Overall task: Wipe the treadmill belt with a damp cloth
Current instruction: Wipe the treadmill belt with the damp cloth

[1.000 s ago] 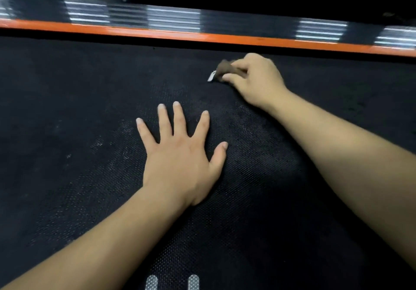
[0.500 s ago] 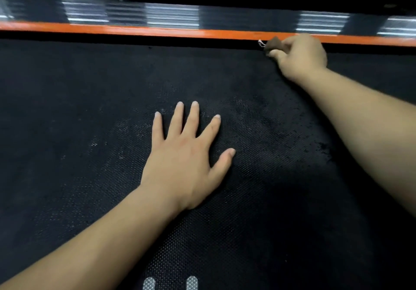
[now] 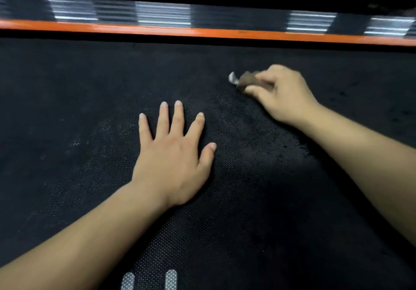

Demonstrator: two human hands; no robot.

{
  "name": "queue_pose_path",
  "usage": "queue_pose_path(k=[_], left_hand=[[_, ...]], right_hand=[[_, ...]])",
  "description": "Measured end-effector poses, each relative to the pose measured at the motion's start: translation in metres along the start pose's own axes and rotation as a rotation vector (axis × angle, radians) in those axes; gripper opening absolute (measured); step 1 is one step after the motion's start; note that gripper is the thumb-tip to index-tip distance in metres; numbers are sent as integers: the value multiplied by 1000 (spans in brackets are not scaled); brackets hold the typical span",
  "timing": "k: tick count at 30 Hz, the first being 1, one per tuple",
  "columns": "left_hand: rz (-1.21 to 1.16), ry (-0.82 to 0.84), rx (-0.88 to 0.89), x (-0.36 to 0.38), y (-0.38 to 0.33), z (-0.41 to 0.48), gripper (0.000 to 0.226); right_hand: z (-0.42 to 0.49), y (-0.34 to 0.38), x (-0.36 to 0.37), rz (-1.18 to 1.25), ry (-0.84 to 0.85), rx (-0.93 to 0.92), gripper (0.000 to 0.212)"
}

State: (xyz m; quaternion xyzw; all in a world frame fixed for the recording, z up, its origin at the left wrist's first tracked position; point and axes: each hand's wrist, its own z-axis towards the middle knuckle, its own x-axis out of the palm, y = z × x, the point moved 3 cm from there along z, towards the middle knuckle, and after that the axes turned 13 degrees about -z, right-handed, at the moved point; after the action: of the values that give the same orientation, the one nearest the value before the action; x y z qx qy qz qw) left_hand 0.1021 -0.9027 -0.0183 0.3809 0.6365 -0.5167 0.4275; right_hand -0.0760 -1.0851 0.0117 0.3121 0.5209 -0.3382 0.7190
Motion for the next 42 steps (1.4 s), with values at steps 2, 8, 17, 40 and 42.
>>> queue_pose_path(k=[2,8,17,40,42], left_hand=[[5,-22,-2,1,0,-2,77],[-16,-39,-2,0,-2,-3,77],[-28,-39,10,0,-2,-4,75],[-42,-65,7,0,-1,-4,70],[-30,-72,9,0,-1,-3,70]], right_hand=[[-4,-10,-3,-64,27,-41,35],[-2,-13,-4,-82,-102,266,29],[-35,-27,-26,-85,-80,371,29],[-125,8,-40,-59,-47,341,29],[-152,41,-37,-32,-44,256,25]])
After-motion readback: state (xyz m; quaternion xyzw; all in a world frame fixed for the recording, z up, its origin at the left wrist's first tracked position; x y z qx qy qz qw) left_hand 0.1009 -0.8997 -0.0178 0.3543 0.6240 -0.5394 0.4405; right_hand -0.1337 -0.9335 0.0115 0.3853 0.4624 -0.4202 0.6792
